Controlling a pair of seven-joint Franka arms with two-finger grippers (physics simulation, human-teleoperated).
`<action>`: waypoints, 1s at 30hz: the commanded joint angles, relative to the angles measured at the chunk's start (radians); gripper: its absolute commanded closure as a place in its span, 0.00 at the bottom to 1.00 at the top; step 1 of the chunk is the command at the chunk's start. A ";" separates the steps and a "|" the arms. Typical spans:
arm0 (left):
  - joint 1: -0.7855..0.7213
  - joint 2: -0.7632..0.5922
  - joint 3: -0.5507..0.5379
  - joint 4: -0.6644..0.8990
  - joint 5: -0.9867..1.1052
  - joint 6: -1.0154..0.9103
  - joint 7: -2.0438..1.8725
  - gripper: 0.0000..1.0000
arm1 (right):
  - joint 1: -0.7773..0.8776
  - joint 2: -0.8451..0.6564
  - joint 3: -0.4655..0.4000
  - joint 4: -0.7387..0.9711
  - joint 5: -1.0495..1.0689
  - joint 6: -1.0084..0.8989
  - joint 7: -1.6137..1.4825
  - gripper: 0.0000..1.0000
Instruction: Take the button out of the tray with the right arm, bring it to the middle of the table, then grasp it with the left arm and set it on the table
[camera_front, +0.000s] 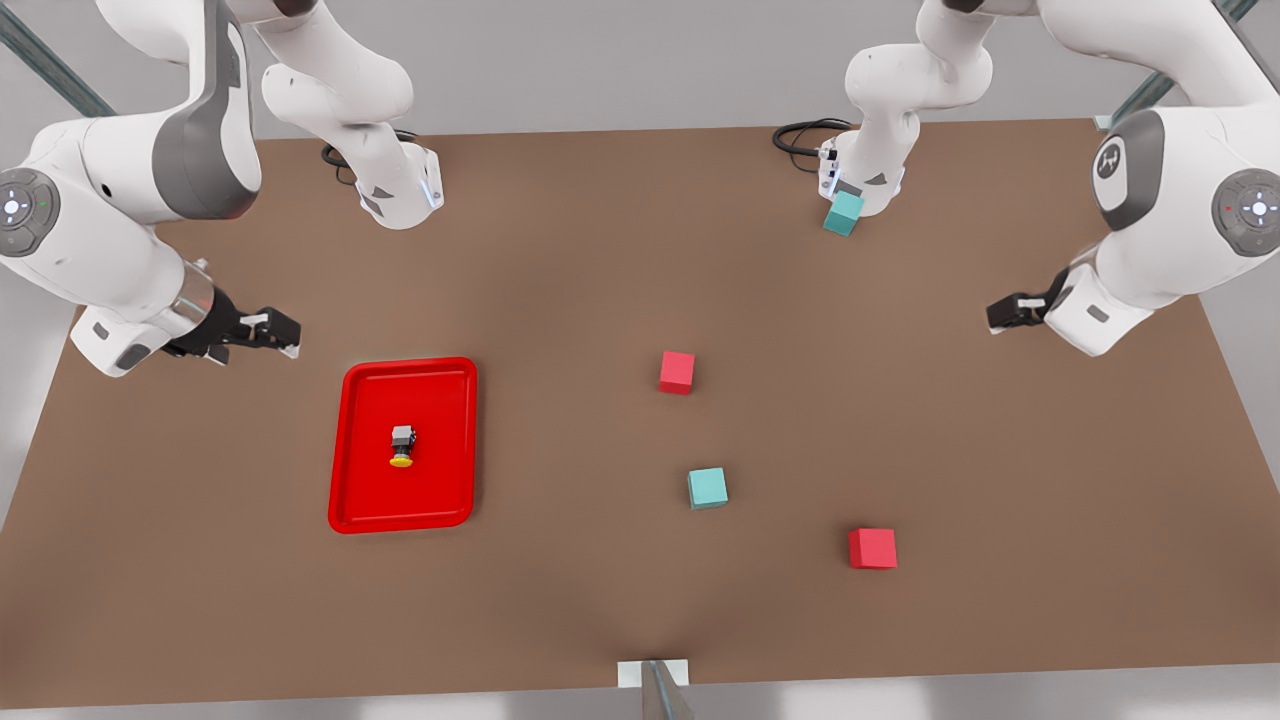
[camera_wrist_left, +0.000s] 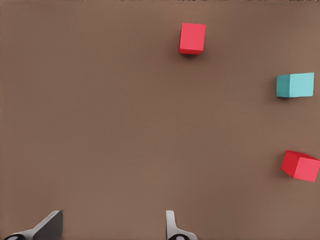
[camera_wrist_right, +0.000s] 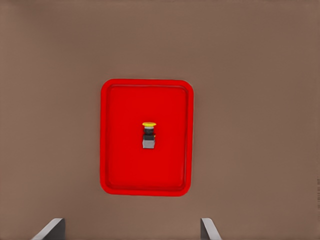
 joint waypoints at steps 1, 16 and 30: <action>-0.003 0.007 0.000 0.000 0.010 0.040 0.081 0.00 | 0.005 -0.001 0.005 0.000 0.002 0.014 0.002 0.00; -0.007 0.045 0.000 -0.002 0.006 0.032 0.095 0.00 | -0.021 0.336 0.073 -0.570 0.016 0.990 0.140 0.00; -0.007 0.051 0.000 -0.002 0.006 0.023 0.095 0.00 | -0.030 0.422 0.073 -0.566 0.016 1.050 0.127 0.00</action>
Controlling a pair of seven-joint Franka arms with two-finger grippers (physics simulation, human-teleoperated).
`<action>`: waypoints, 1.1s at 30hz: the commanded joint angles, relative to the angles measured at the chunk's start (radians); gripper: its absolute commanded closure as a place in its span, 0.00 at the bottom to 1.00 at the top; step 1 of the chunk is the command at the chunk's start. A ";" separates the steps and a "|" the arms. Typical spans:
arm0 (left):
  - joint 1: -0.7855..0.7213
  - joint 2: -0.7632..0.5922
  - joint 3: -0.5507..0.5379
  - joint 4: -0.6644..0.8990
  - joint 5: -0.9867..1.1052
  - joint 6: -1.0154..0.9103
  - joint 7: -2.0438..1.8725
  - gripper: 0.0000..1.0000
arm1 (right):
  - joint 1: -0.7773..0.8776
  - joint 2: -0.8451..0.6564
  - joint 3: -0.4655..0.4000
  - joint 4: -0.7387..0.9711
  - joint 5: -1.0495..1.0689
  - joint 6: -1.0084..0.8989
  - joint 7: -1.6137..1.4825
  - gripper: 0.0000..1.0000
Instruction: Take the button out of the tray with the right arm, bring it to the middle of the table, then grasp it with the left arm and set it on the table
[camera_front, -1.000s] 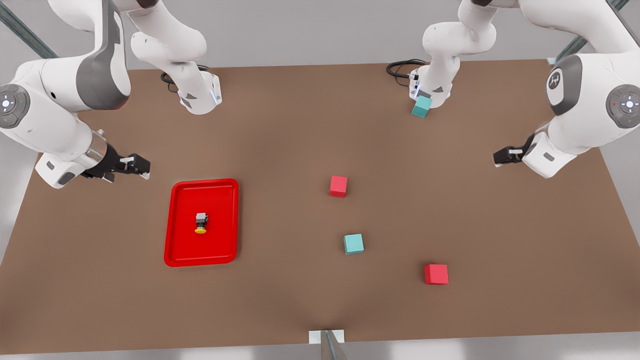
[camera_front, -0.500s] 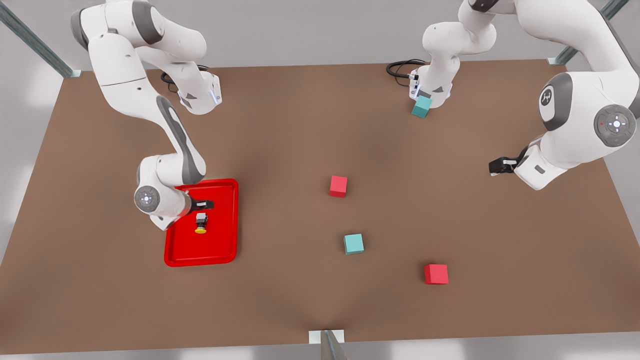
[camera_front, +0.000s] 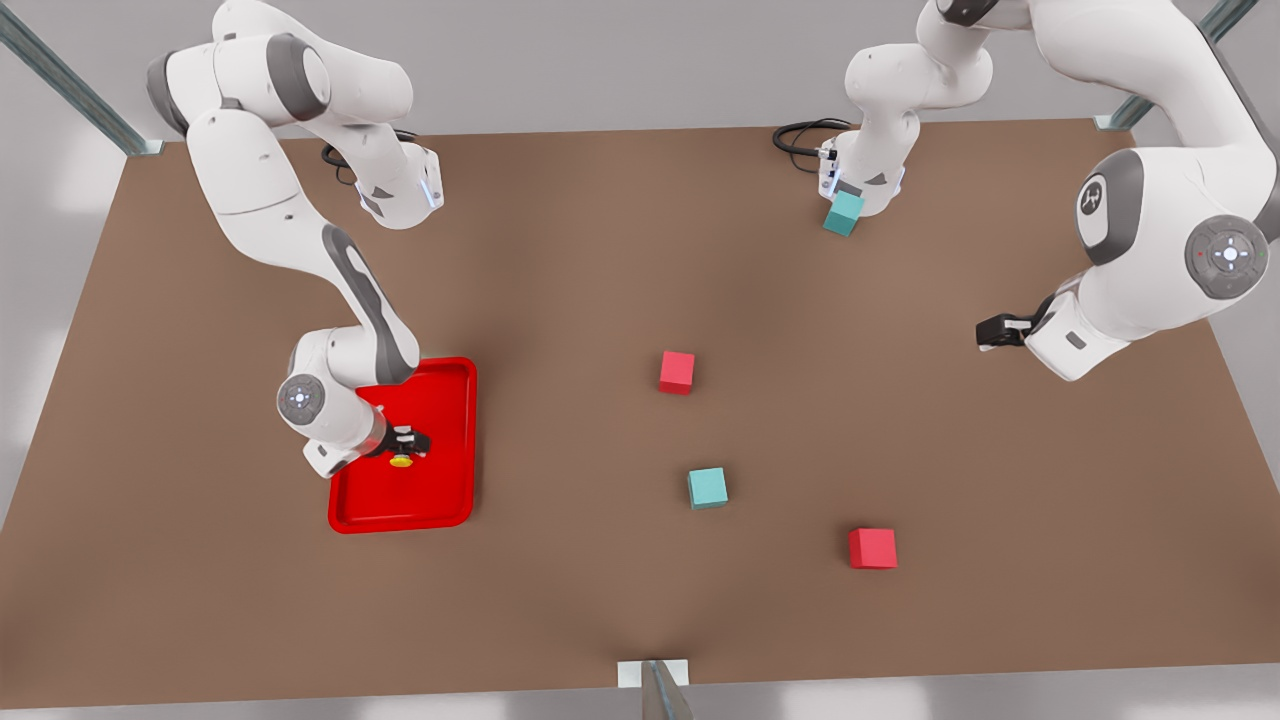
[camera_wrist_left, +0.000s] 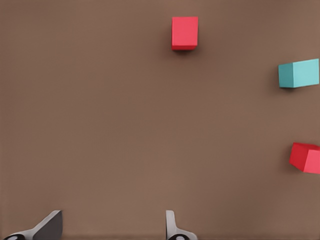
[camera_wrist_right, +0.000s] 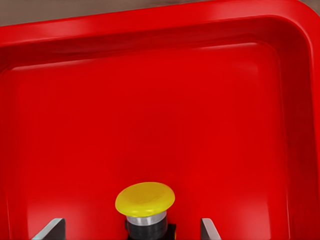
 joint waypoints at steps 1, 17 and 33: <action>0.000 -0.001 0.000 0.000 0.001 -0.004 0.020 0.00 | 0.000 0.003 0.000 0.001 0.002 0.028 0.025 0.00; 0.000 0.008 0.000 0.000 0.001 -0.008 0.020 0.00 | -0.006 0.006 0.000 -0.012 0.002 -0.127 0.010 0.00; 0.005 0.008 0.000 0.000 -0.003 -0.007 0.022 0.00 | -0.006 0.006 0.000 -0.007 0.000 -0.121 0.008 0.39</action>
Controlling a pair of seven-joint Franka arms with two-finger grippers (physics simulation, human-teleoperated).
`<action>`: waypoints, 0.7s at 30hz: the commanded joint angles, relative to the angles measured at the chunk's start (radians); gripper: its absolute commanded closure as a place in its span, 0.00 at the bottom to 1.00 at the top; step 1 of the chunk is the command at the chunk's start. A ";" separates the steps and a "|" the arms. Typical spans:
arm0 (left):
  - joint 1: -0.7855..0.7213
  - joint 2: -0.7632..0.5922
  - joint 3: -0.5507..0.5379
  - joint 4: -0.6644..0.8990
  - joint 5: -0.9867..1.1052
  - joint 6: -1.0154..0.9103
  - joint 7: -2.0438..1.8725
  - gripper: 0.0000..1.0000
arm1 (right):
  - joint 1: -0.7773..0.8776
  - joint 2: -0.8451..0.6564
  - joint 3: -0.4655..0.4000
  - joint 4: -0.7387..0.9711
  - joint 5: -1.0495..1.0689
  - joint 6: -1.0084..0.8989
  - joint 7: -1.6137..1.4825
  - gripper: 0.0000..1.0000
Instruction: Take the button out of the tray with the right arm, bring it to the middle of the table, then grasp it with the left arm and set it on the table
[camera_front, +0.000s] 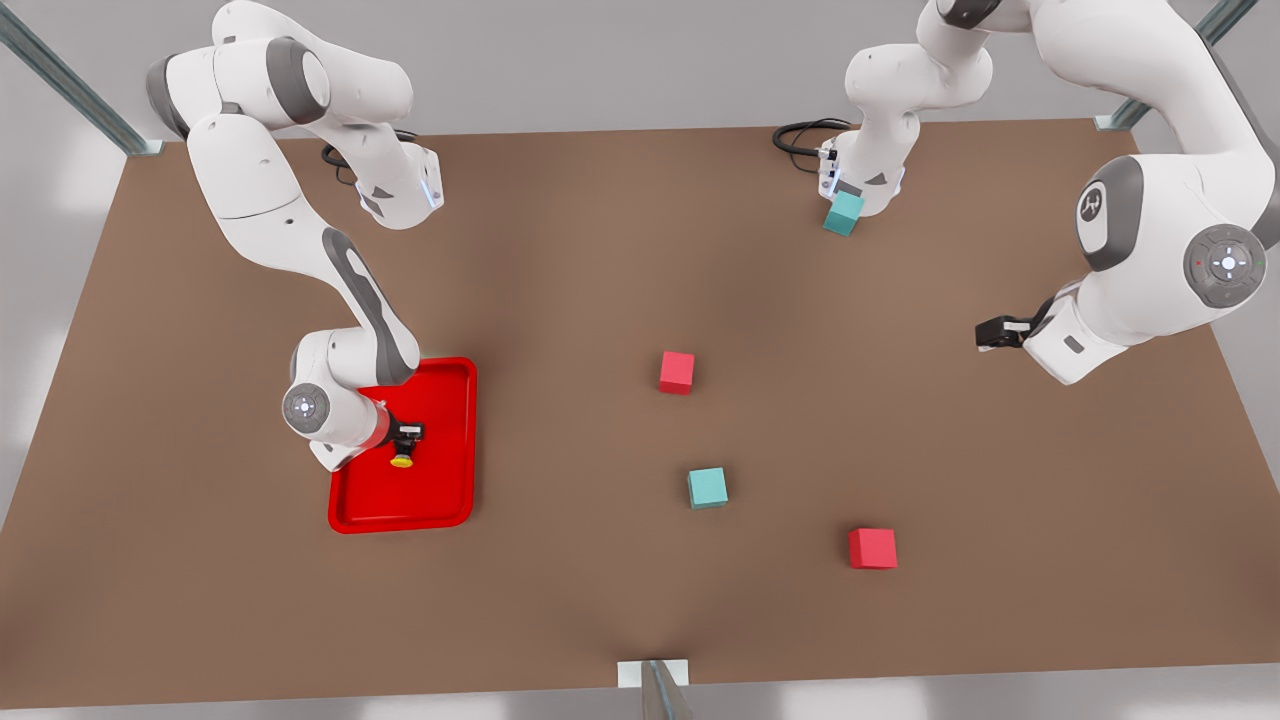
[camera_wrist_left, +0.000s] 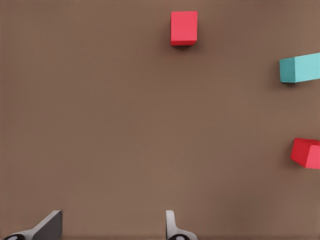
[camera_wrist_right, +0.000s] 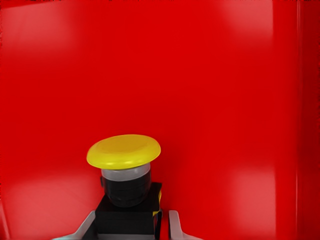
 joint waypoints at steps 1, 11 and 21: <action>0.000 -0.001 0.000 0.000 -0.001 0.000 0.005 0.00 | 0.000 -0.001 0.000 0.001 0.000 -0.001 0.005 0.39; 0.001 -0.001 0.000 0.000 -0.001 0.000 0.005 0.00 | 0.022 -0.006 -0.001 0.001 -0.063 -0.008 0.131 0.40; 0.003 0.005 0.001 0.000 -0.002 0.002 0.018 0.00 | 0.022 0.002 -0.001 0.001 -0.063 0.002 0.137 0.40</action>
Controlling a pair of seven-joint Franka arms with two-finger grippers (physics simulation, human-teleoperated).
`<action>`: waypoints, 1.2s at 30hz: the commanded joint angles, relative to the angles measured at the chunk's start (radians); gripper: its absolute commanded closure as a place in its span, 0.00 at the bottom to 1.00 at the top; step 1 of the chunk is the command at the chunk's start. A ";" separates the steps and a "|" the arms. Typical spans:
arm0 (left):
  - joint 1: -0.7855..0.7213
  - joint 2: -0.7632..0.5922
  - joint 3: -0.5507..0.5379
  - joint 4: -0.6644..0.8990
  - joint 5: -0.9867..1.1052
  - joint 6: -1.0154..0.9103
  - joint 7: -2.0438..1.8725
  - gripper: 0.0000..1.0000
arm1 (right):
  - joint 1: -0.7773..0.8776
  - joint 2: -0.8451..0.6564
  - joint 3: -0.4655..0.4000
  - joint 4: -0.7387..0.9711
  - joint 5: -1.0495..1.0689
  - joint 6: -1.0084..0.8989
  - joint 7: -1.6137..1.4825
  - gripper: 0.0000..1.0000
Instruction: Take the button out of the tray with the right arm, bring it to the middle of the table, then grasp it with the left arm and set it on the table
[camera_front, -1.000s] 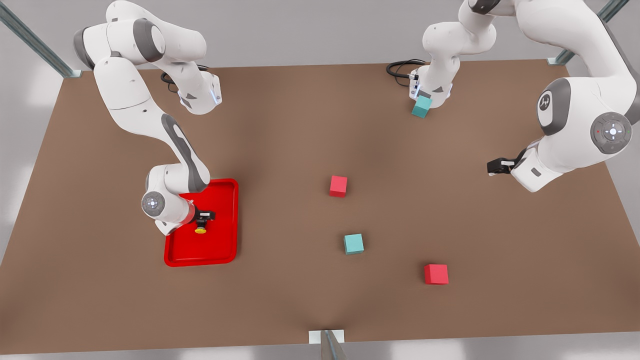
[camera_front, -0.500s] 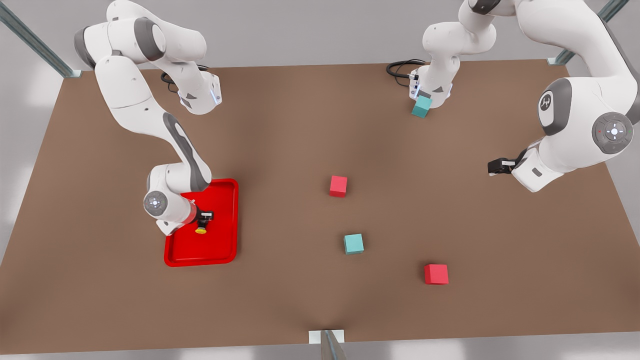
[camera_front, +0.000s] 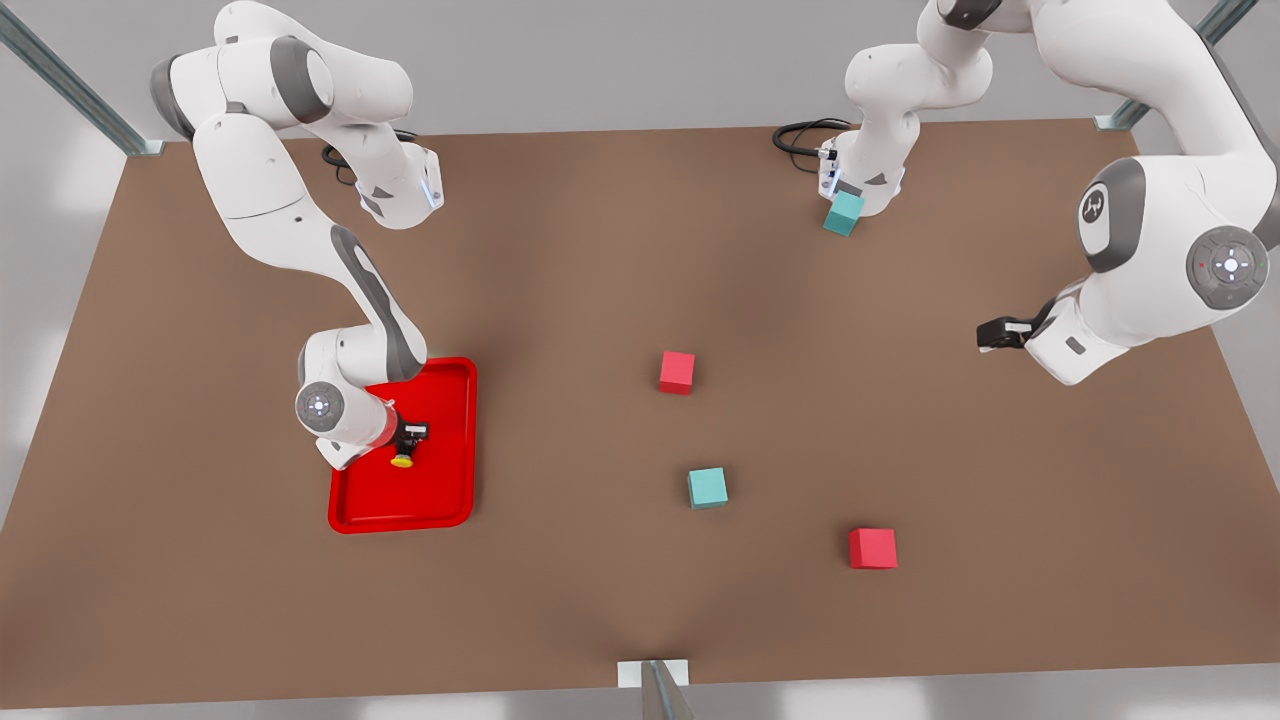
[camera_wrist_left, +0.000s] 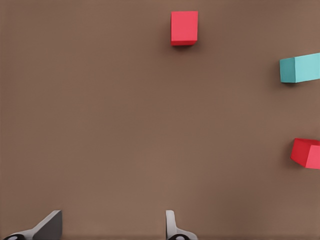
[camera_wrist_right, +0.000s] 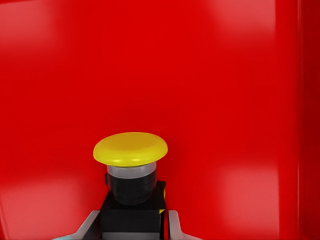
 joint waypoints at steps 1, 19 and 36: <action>0.000 0.001 0.000 0.000 0.000 0.000 0.013 0.00 | 0.000 0.000 0.000 0.000 0.000 0.010 0.051 0.40; 0.001 0.001 0.000 0.000 0.000 0.000 0.013 0.00 | 0.003 0.002 -0.001 0.002 -0.035 0.028 0.068 0.55; 0.003 0.002 0.001 0.000 0.000 0.000 0.013 0.00 | 0.555 -0.074 0.012 0.272 0.063 -0.124 0.787 0.54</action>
